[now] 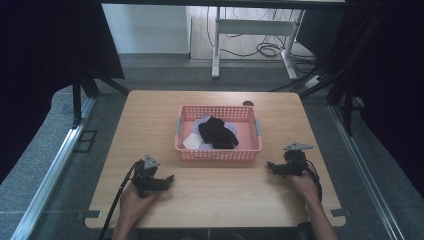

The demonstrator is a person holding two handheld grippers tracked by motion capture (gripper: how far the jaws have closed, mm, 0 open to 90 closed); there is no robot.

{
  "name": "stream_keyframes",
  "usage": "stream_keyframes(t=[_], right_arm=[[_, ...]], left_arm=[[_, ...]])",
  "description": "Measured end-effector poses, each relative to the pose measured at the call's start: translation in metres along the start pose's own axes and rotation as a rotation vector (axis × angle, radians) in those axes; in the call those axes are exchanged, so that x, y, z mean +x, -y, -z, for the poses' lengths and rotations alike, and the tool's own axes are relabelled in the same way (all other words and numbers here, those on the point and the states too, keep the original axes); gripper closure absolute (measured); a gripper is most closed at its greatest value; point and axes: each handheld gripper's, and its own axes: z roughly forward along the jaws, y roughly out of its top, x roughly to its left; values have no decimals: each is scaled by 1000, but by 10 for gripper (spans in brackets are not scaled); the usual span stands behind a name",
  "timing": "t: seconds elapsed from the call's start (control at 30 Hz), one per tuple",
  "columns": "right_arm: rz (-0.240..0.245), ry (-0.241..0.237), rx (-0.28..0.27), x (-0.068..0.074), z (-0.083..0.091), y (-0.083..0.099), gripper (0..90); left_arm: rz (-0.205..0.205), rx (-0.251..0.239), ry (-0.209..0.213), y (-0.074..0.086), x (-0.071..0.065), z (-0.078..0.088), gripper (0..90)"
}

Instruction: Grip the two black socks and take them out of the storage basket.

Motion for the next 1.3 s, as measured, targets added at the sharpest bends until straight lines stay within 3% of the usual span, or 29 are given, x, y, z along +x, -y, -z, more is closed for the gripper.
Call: stream_keyframes(t=[1.1, 1.3], right_arm=[[16, -27, 50, 0, 1, -4, 11], [26, -20, 34, 1, 5, -8, 10]], left_arm=[[1, -1, 0, 0, 0, 0, 106], [1, -1, 0, 0, 0, 0, 106]])
